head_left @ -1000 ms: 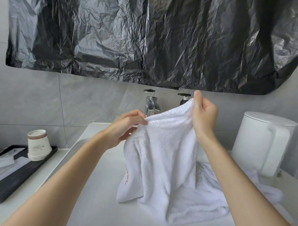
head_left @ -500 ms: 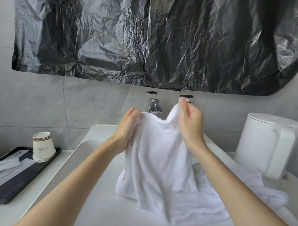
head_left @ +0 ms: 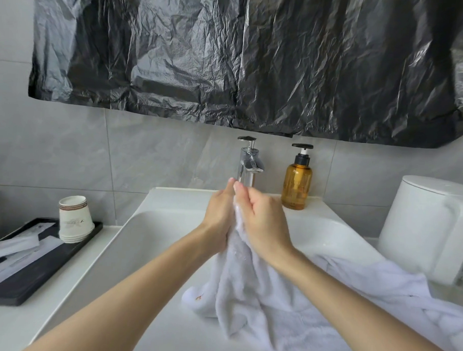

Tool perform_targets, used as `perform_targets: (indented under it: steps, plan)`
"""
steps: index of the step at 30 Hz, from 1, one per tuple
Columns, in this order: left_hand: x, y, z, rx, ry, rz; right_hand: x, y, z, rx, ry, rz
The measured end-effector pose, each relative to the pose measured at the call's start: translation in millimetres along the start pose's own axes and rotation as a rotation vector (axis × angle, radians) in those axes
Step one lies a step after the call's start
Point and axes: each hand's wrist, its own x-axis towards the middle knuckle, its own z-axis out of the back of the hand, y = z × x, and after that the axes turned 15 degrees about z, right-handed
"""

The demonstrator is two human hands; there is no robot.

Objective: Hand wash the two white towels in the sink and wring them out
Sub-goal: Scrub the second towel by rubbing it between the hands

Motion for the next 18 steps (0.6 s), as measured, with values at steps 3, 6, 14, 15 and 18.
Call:
perform_targets:
  steps: [3, 6, 14, 15, 18]
  plan:
    - [-0.1, -0.6, -3.8, -0.005, 0.101, 0.083, 11.2, -9.4, 2.8, 0.003, -0.091, -0.131]
    - [5.8, -1.4, 0.1, -0.035, 0.042, 0.093, -4.2, 2.8, -3.4, 0.005, -0.048, -0.043]
    - [7.8, 0.3, 1.9, -0.069, 0.016, 0.162, -7.8, 2.4, -8.3, 0.072, -0.043, -0.094]
    - [7.8, 0.3, 3.4, -0.073, 0.022, 0.172, -6.3, -0.4, -7.6, 0.076, -0.027, -0.098]
    - [5.7, 1.1, 0.2, -0.065, 0.106, 0.221, 8.3, -13.4, -4.8, 0.054, -0.113, -0.263]
